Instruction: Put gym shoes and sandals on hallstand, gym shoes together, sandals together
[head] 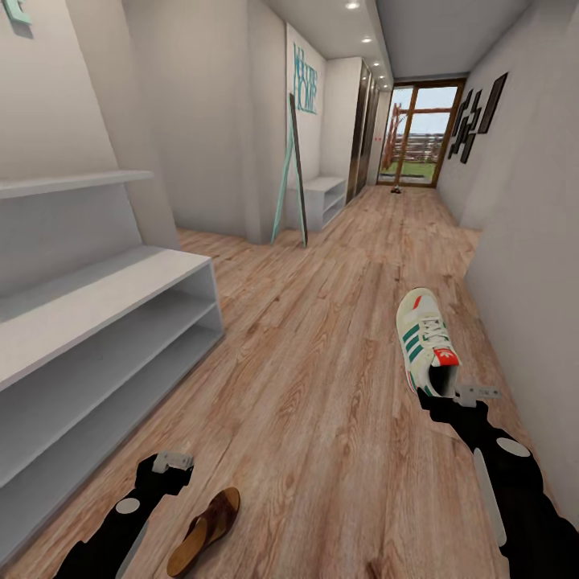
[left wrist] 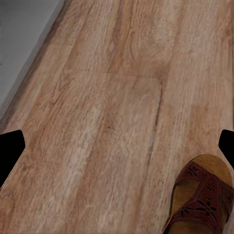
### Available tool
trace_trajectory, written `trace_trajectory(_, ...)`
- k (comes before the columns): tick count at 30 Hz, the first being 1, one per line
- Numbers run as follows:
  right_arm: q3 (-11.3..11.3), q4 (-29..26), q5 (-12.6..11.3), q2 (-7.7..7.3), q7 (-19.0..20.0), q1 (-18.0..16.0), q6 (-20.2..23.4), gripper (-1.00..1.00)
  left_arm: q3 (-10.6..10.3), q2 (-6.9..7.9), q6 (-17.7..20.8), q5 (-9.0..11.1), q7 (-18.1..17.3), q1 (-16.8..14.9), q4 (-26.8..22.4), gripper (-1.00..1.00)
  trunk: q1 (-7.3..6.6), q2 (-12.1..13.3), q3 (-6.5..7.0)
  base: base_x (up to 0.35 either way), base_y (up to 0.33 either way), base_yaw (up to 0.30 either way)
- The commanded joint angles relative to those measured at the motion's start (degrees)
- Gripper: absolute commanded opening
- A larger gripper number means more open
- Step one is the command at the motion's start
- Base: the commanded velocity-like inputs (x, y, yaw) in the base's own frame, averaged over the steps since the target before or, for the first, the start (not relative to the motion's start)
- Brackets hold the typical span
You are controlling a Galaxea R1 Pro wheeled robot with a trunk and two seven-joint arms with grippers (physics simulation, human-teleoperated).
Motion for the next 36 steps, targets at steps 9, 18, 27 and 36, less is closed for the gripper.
trace_trajectory(9,-0.1,-0.1,0.5,0.01,0.5,0.0,0.3,-1.00,-0.2,0.23,0.4,-1.0,-1.1,-0.1,-0.5,1.00,-0.01,0.0,-0.05,0.000,0.000,0.000)
trace_trajectory(18,0.0,-0.1,0.4,0.01,0.5,0.0,0.3,-1.00,-0.7,1.08,4.2,-4.9,-10.7,-0.8,-0.3,1.00,-0.01,0.0,-0.05,0.000,0.000,0.000)
trace_trajectory(27,0.1,0.0,0.3,0.01,0.5,0.0,0.3,-1.00,-0.5,4.40,8.4,-8.1,-16.5,-0.8,-0.5,1.00,0.65,-1.2,-0.61,0.000,0.000,0.000)
trace_trajectory(36,0.2,0.0,0.3,0.10,0.5,0.0,0.4,-1.00,-0.6,5.08,8.6,-8.4,-17.0,-0.3,-0.4,1.00,2.62,-4.8,-2.82,0.000,0.000,0.000)
